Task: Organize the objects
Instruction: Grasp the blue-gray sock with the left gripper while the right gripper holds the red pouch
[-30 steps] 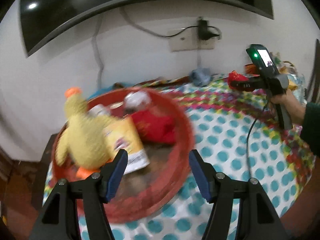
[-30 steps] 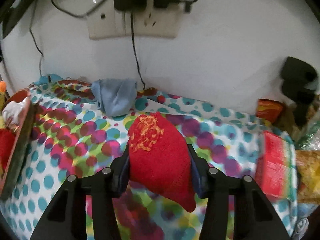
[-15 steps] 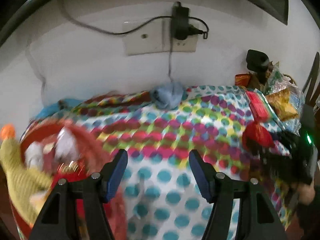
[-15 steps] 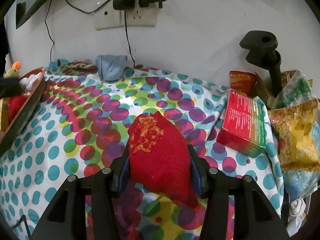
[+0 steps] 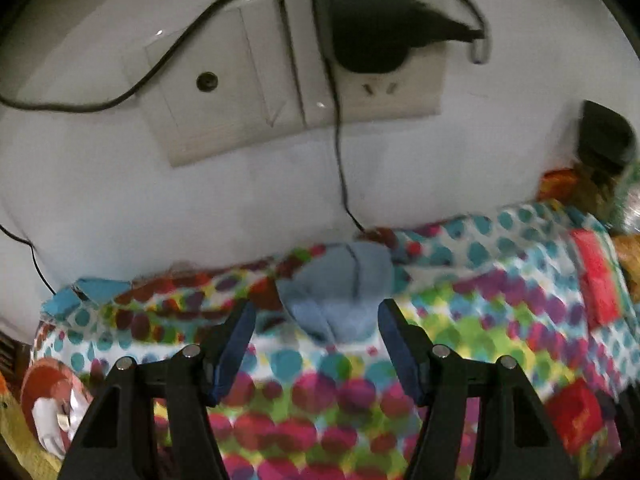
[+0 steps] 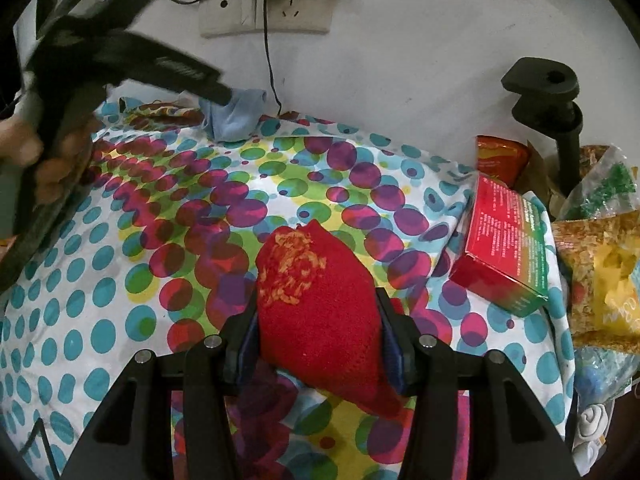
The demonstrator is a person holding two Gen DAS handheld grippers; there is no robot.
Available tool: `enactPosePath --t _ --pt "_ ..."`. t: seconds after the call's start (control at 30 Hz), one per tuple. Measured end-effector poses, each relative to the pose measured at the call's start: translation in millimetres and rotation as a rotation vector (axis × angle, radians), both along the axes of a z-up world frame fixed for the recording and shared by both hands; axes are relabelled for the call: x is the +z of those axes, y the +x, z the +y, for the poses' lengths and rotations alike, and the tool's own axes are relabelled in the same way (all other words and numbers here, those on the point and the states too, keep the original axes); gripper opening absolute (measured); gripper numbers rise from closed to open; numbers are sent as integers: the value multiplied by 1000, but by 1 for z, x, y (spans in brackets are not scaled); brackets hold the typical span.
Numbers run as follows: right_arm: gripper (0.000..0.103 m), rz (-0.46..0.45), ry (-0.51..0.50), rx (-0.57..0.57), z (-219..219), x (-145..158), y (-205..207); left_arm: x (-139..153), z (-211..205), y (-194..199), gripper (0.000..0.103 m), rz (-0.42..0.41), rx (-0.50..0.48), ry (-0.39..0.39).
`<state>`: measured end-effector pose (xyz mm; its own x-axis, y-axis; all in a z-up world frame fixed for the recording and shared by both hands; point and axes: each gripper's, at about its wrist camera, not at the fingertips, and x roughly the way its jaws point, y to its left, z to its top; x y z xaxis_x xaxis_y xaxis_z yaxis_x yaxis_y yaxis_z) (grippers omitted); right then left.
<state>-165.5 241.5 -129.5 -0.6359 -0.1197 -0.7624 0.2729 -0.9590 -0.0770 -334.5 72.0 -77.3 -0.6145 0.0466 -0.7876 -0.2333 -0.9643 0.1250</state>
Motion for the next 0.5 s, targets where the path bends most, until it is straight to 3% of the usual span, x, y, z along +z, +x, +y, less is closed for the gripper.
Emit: enactPosePath --t 0.2,0.37,0.5 --pt "49 -7 -23 2 3 0 0 -18 12 -26 66 -1 -47 -61" --pt "49 -5 0 4 -1 -1 1 -37 12 -36 68 -59 -54 26" --pt "49 -8 -2 3 -1 -1 1 -45 8 -35 68 -48 -34 93"
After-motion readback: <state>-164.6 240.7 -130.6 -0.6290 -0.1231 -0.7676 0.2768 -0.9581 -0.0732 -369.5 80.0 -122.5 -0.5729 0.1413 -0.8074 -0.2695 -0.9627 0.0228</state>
